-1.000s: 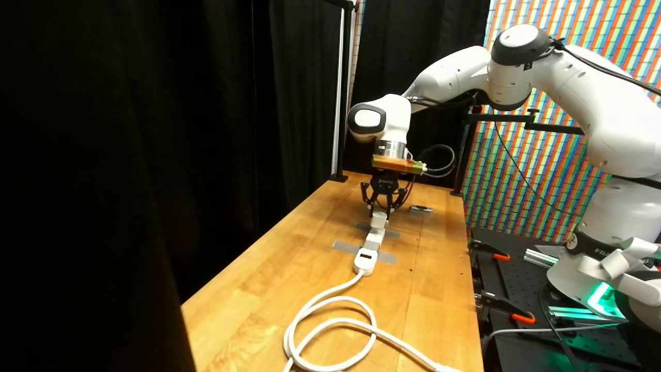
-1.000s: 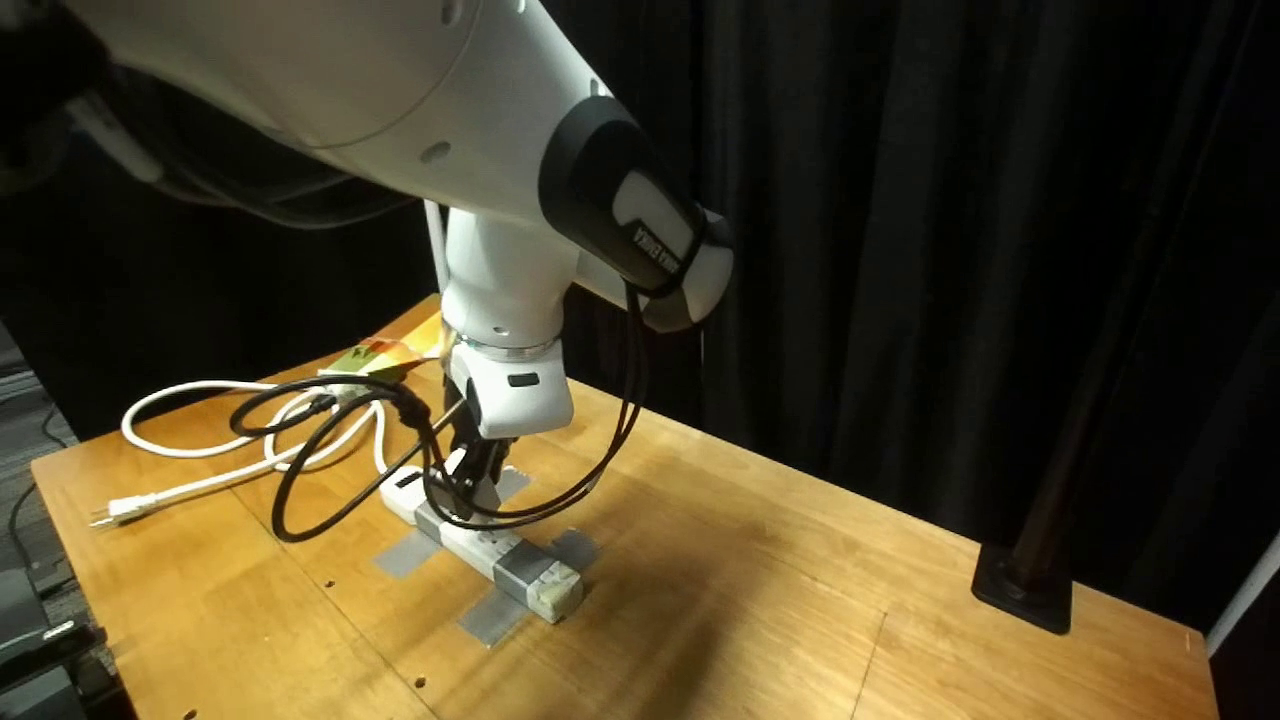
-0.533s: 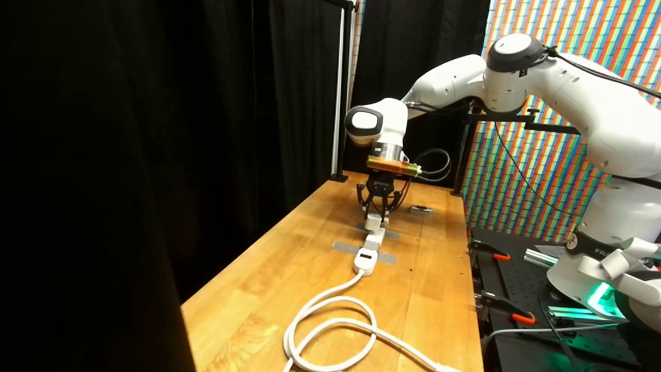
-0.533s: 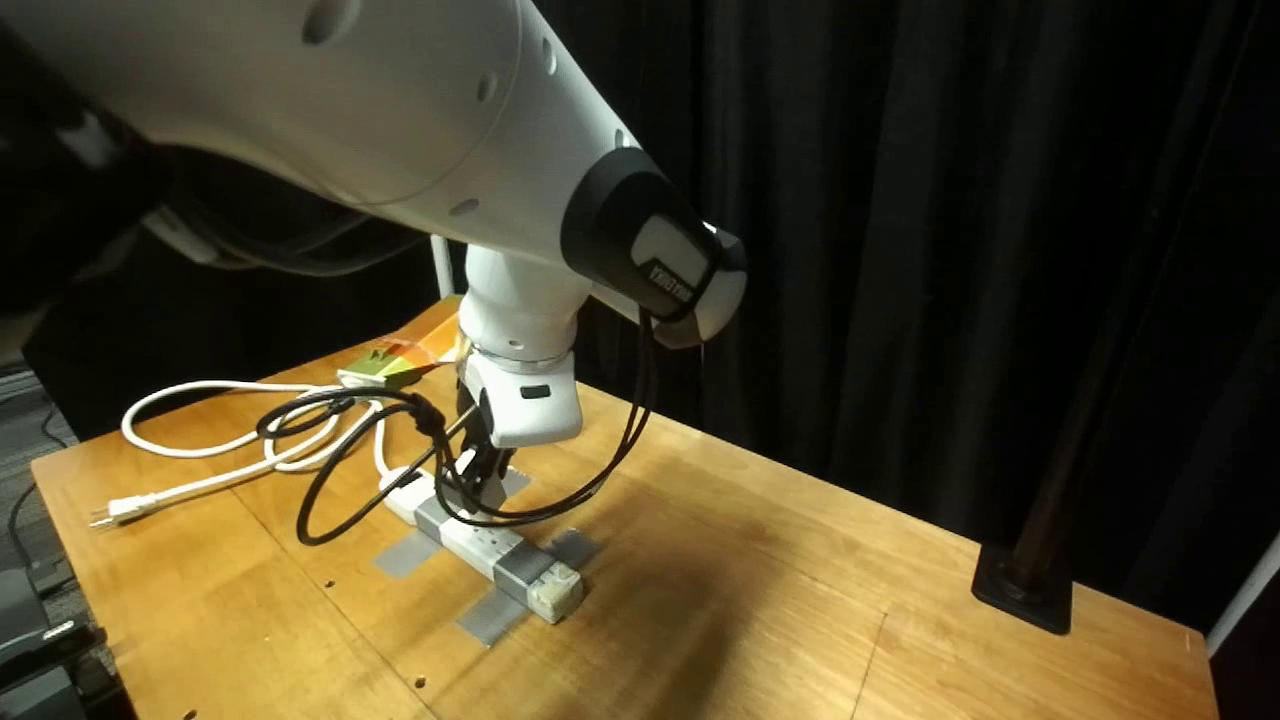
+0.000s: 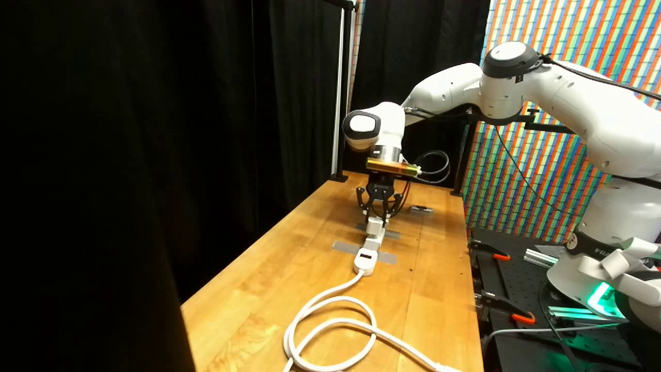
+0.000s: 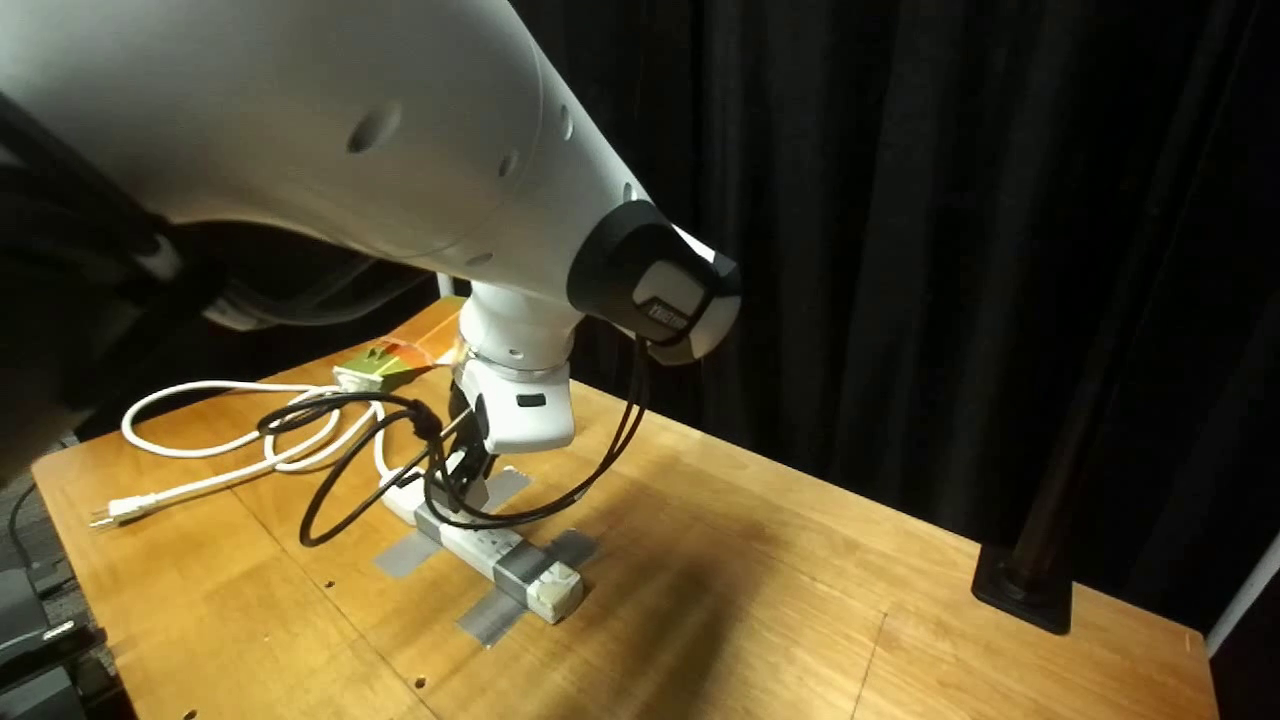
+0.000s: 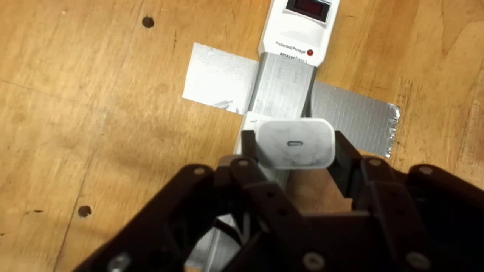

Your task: Plug the USB head into the extension cable

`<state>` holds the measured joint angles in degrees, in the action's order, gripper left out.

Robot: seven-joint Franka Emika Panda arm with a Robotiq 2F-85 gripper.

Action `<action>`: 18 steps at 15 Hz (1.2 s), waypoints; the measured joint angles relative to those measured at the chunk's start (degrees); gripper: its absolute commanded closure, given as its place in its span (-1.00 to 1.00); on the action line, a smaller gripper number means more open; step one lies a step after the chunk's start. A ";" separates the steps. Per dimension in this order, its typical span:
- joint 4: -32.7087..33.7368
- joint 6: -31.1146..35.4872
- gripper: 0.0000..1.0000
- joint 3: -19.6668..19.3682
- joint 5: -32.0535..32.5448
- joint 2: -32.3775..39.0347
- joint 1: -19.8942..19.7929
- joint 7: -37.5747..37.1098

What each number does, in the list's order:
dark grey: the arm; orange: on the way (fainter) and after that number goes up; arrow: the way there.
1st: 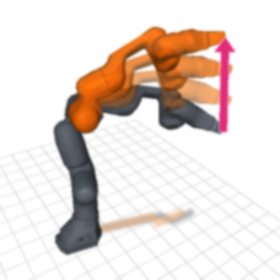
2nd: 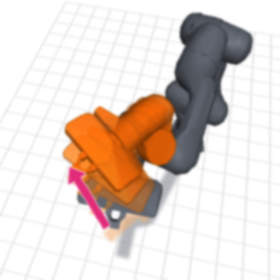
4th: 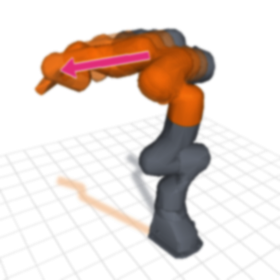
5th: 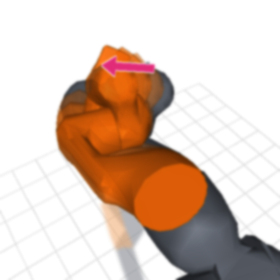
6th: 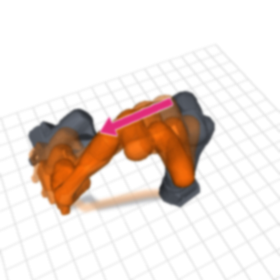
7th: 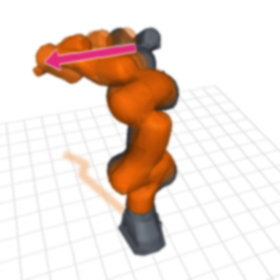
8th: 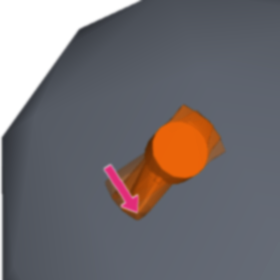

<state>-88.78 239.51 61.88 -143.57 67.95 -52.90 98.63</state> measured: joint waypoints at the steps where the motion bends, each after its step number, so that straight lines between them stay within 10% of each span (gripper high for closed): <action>1: 0.00 0.47 0.54 0.22 0.00 0.04 -0.08 -0.17; 18: 0.17 1.51 0.54 0.91 -0.05 1.96 -1.30 -1.35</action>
<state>-88.61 241.02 62.79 -143.62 69.91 -54.19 97.28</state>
